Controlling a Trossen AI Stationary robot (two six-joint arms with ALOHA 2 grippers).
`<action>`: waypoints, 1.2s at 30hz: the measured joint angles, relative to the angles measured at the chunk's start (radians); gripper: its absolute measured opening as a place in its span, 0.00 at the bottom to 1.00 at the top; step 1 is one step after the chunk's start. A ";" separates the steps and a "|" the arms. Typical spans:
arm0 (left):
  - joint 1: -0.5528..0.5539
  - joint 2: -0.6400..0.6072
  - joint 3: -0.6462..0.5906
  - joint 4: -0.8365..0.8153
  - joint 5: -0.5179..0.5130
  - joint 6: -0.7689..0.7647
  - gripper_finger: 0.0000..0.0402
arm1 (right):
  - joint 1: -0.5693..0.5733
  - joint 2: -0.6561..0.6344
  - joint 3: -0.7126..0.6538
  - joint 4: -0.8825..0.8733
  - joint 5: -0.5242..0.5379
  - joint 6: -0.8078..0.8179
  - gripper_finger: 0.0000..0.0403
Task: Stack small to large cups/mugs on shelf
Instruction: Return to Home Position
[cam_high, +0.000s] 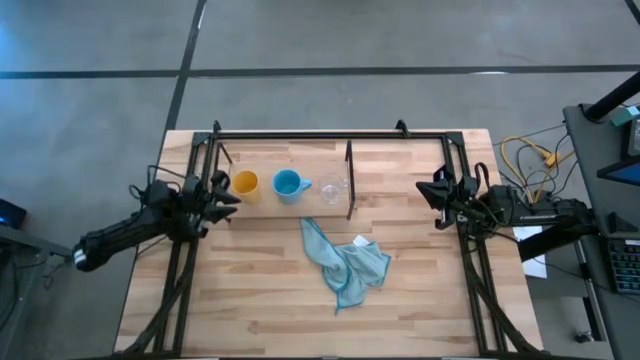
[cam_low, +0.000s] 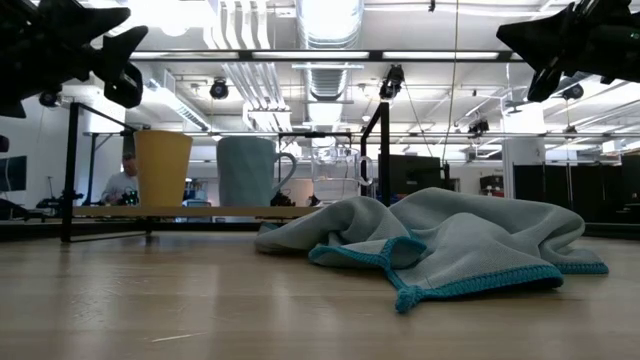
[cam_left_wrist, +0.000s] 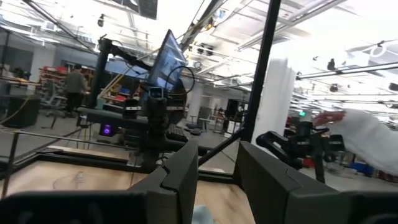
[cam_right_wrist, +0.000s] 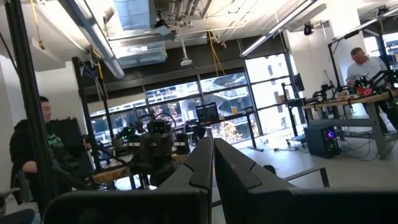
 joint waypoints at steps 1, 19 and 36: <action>-0.004 0.001 0.000 0.000 0.000 0.000 0.26 | 0.000 0.000 0.000 0.000 0.000 0.000 0.02; -0.005 0.008 0.000 0.001 -0.002 0.000 0.26 | 0.000 0.000 0.000 0.000 0.000 0.000 0.02; -0.005 0.011 0.000 0.000 -0.078 0.086 0.26 | 0.000 0.000 0.000 0.000 0.000 0.000 0.02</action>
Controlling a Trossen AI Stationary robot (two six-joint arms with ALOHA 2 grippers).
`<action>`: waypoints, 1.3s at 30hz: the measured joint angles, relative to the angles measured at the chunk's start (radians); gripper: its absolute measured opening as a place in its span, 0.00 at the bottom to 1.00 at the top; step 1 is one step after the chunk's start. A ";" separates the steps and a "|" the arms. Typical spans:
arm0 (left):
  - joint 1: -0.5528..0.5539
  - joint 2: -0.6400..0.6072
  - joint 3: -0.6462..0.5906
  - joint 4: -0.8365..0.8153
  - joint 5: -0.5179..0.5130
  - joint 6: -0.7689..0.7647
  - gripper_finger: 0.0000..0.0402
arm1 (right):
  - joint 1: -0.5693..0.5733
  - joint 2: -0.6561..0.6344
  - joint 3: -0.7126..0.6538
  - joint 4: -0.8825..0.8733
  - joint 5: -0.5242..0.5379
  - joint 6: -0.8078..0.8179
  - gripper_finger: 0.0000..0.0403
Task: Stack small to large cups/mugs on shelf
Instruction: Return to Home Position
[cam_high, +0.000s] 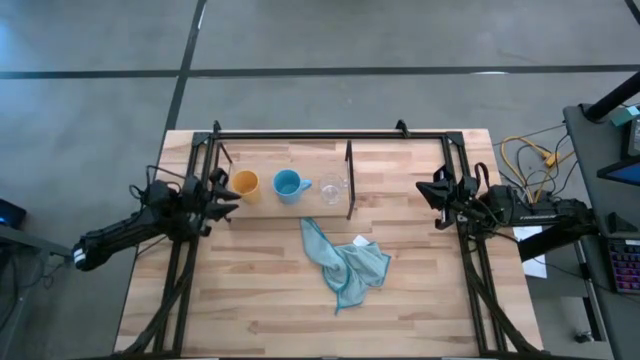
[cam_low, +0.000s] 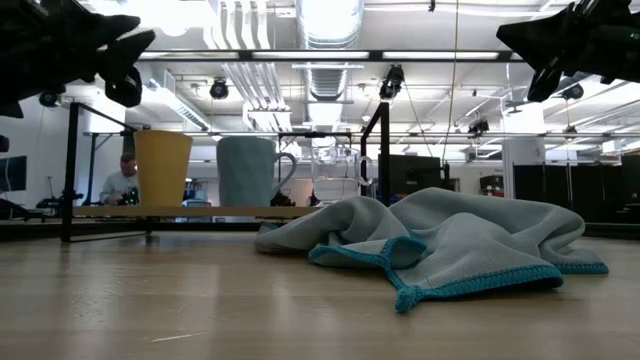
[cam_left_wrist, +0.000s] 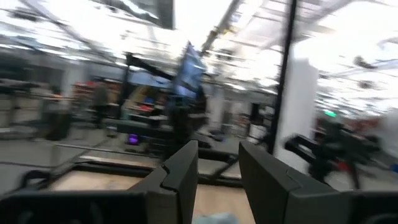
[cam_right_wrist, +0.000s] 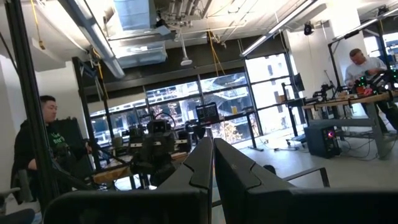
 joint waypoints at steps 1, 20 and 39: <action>0.000 0.000 0.000 0.000 -0.038 0.000 0.26 | 0.000 0.000 0.000 0.000 0.000 0.000 0.02; 0.000 0.078 0.000 -0.008 -0.106 0.103 0.26 | 0.000 0.000 0.000 0.000 0.000 0.000 0.02; 0.000 0.085 0.001 -0.008 -0.104 0.097 0.26 | 0.000 0.000 0.000 0.000 0.000 0.000 0.02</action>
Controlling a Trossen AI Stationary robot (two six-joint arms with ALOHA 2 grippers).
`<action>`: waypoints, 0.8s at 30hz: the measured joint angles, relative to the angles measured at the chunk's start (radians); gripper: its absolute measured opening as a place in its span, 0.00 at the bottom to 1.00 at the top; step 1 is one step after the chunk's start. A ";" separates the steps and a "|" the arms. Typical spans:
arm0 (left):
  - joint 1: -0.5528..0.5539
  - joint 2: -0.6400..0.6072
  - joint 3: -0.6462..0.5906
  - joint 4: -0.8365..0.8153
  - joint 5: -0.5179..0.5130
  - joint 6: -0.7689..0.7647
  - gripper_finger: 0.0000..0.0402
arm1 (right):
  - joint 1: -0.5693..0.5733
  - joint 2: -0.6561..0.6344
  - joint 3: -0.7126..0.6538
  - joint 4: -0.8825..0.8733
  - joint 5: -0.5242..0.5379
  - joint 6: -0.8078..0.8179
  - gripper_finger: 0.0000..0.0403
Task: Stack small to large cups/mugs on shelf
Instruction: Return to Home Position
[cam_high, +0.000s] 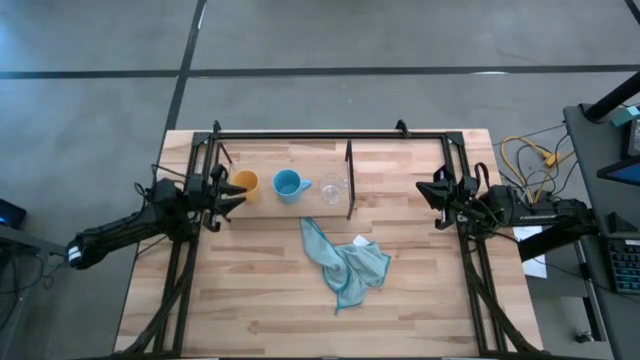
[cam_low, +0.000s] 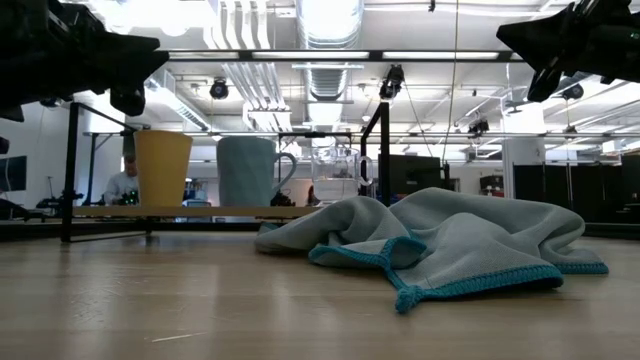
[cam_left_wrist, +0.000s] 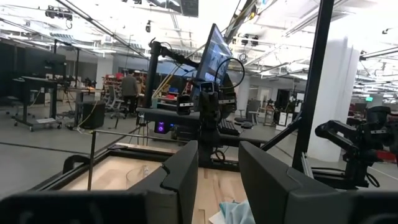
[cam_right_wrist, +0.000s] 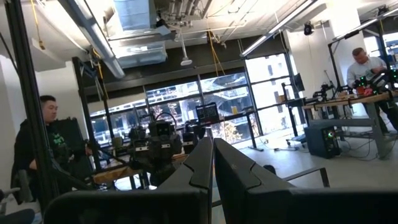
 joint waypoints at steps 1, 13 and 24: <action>0.000 0.000 0.000 0.000 0.000 0.000 0.26 | 0.000 0.000 0.000 0.000 0.000 0.000 0.02; 0.000 -0.095 -0.003 0.003 0.000 0.000 0.26 | 0.000 0.000 0.000 0.000 0.000 0.000 0.02; 0.000 -0.098 -0.003 0.034 -0.002 0.000 0.26 | 0.000 -0.027 0.000 -0.001 0.000 0.000 0.02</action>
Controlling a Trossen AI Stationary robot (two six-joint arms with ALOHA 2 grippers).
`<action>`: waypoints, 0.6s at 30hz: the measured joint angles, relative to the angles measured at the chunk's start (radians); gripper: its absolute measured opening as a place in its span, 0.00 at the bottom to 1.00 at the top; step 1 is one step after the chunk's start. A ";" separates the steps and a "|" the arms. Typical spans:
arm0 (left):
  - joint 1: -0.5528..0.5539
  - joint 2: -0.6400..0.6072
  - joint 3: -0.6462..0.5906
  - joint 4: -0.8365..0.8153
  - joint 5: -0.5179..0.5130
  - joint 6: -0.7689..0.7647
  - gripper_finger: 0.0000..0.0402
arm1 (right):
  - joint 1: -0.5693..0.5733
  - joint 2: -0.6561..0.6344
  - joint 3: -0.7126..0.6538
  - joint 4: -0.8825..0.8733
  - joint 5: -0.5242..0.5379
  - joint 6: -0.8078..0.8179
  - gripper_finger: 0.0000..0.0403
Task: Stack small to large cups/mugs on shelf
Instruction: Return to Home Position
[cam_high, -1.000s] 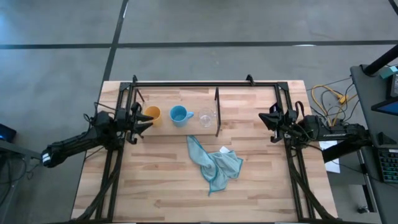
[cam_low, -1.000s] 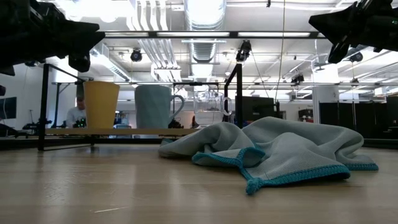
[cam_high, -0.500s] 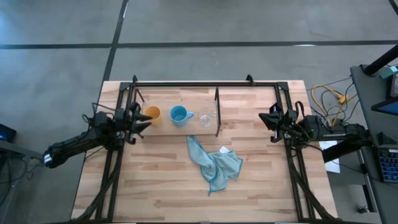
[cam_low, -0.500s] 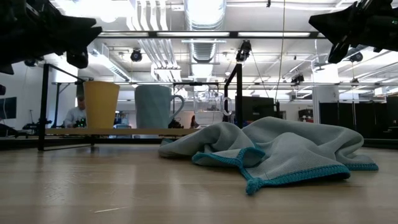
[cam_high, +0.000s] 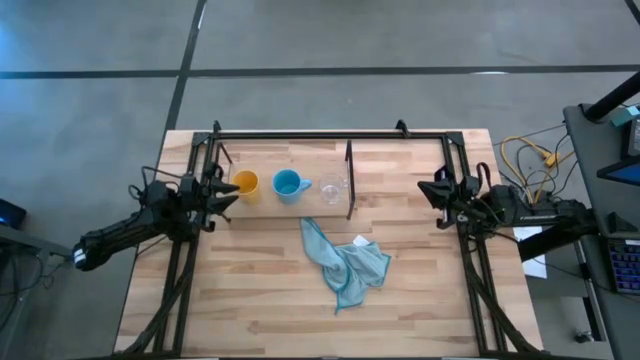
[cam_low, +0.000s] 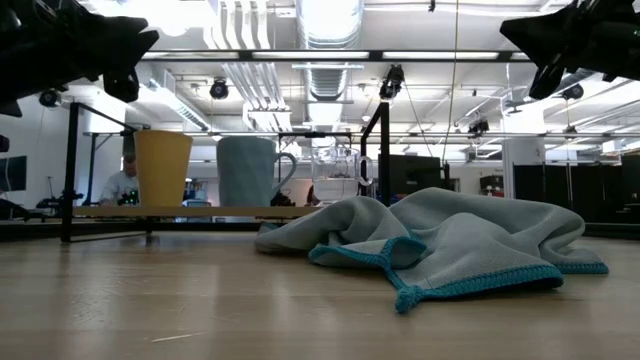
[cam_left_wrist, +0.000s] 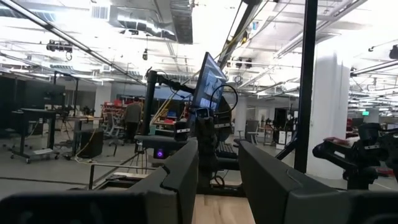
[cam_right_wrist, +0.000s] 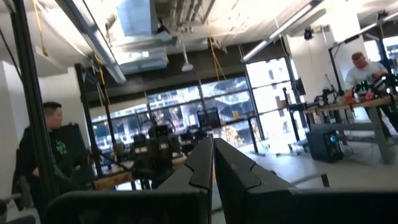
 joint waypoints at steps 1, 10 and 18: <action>0.000 0.000 0.000 0.000 0.000 0.000 0.26 | 0.000 -0.012 0.000 0.000 0.000 0.000 0.02; 0.000 0.021 0.000 -0.002 -0.004 0.000 0.26 | 0.000 -0.119 0.001 0.040 0.000 0.000 0.02; 0.000 0.024 0.000 0.000 -0.003 0.000 0.26 | 0.000 -0.120 0.001 0.029 0.000 0.000 0.02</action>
